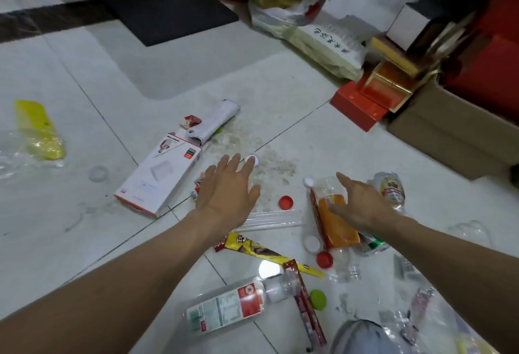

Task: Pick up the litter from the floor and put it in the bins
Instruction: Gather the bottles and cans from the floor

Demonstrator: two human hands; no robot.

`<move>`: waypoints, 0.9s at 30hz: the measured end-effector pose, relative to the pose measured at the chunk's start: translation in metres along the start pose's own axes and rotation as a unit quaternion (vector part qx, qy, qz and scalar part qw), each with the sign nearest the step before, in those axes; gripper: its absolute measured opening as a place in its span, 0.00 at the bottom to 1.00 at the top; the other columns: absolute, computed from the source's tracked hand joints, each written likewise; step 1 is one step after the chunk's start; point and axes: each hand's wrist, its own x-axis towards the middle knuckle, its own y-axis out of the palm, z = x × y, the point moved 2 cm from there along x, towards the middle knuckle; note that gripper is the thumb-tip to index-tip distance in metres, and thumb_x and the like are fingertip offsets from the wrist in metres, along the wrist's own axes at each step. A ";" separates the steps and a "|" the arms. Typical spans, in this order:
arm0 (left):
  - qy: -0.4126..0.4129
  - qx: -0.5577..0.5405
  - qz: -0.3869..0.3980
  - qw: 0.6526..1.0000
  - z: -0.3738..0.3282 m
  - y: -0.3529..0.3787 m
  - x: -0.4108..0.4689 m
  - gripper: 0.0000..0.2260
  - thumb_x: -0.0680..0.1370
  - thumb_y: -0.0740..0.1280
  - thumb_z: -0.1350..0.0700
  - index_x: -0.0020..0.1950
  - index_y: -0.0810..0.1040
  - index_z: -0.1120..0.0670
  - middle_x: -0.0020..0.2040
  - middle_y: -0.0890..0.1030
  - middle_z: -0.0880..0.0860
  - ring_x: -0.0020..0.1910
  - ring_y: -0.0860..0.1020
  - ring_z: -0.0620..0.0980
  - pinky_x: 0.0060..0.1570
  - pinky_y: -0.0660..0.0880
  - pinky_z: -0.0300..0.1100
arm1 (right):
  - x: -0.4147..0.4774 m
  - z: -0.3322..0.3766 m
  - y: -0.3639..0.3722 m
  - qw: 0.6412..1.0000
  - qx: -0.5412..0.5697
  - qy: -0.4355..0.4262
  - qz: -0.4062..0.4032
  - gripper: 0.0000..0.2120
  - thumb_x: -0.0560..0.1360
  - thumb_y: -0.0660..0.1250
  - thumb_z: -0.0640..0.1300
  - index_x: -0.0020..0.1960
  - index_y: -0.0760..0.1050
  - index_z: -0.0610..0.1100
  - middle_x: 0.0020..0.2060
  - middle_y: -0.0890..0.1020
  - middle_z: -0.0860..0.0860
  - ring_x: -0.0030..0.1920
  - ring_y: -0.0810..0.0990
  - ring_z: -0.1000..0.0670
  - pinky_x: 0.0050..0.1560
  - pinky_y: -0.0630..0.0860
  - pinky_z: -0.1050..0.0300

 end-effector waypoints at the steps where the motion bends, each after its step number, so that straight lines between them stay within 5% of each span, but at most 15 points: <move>1: 0.005 0.004 0.003 1.000 -0.004 0.000 0.006 0.27 0.81 0.54 0.42 0.79 0.54 0.48 0.78 0.57 0.54 0.77 0.54 0.55 0.73 0.56 0.51 | 0.002 -0.004 0.003 1.000 0.007 0.011 0.007 0.37 0.77 0.65 0.53 0.79 0.51 0.46 0.66 0.73 0.41 0.64 0.73 0.42 0.60 0.72 0.50; 4: 0.017 0.018 0.014 1.000 -0.018 0.000 0.022 0.27 0.81 0.54 0.42 0.79 0.53 0.47 0.78 0.56 0.54 0.77 0.54 0.55 0.73 0.55 0.51 | 0.008 -0.011 0.014 0.999 0.025 0.029 0.023 0.39 0.75 0.68 0.53 0.78 0.52 0.47 0.58 0.78 0.41 0.58 0.76 0.42 0.54 0.74 0.51; 12: 0.032 -0.005 0.033 0.999 -0.060 0.018 0.043 0.27 0.82 0.53 0.43 0.79 0.51 0.49 0.78 0.56 0.55 0.77 0.54 0.56 0.72 0.57 0.52 | 0.015 -0.016 0.041 0.993 0.087 0.070 0.027 0.51 0.70 0.74 0.54 0.79 0.43 0.49 0.59 0.78 0.41 0.57 0.78 0.41 0.56 0.76 0.50; 27: 0.126 0.008 0.011 0.992 -0.035 0.011 -0.001 0.28 0.81 0.53 0.41 0.79 0.51 0.48 0.78 0.58 0.55 0.75 0.58 0.55 0.70 0.60 0.49 | 0.010 0.013 0.020 0.994 0.092 0.011 -0.049 0.46 0.72 0.72 0.51 0.79 0.45 0.50 0.57 0.79 0.41 0.54 0.79 0.40 0.55 0.78 0.47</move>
